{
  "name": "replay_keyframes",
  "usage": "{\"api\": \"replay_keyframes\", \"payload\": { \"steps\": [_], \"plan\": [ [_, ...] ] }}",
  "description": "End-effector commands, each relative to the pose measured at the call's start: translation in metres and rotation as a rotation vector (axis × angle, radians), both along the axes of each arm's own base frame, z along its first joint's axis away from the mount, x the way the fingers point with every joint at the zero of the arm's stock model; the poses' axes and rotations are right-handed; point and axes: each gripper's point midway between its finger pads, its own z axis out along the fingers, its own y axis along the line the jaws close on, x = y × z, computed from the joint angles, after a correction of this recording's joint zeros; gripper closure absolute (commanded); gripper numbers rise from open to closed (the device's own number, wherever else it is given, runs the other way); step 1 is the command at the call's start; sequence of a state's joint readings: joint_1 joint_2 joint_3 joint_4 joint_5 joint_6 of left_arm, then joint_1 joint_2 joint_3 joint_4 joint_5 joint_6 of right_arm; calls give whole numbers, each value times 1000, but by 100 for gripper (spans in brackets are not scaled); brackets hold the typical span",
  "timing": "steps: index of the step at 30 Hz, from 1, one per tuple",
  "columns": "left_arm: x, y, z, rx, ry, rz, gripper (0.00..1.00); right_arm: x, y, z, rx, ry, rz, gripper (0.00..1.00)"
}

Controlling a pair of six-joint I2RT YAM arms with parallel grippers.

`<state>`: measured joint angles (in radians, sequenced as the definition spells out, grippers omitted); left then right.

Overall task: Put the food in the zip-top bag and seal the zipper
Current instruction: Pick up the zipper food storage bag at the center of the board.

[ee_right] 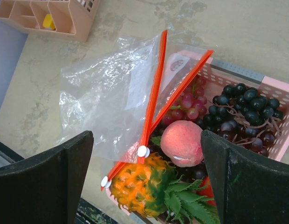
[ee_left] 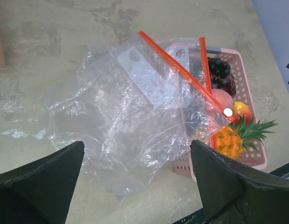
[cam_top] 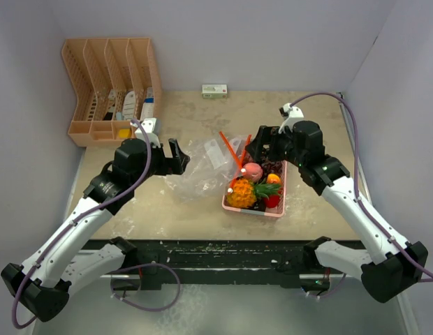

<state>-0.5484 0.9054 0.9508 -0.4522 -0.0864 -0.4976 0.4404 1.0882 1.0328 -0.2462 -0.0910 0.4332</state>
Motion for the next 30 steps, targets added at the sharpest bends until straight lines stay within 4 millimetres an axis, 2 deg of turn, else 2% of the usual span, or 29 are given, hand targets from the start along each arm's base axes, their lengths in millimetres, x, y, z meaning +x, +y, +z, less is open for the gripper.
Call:
{"api": "replay_keyframes", "payload": {
  "steps": [1,14,18,21,23,26,30],
  "plan": [
    [2,2,16,-20,-42,14,1,-5,3,15,18,-39,26,1],
    [2,2,9,-11,-24,19,1,-5,10,6,31,-24,58,1],
    [1,1,7,-24,-16,21,1,-13,19,-21,31,7,132,0],
    [1,0,3,-28,-5,21,1,-20,31,-53,24,115,212,10],
    [1,0,1,-29,-1,21,1,-19,35,-65,11,143,239,19],
    [2,-2,-5,-27,9,15,1,-16,45,-66,59,127,260,26],
    [5,-6,-11,-18,29,9,1,-13,52,-67,90,114,286,27]
  ]
}}
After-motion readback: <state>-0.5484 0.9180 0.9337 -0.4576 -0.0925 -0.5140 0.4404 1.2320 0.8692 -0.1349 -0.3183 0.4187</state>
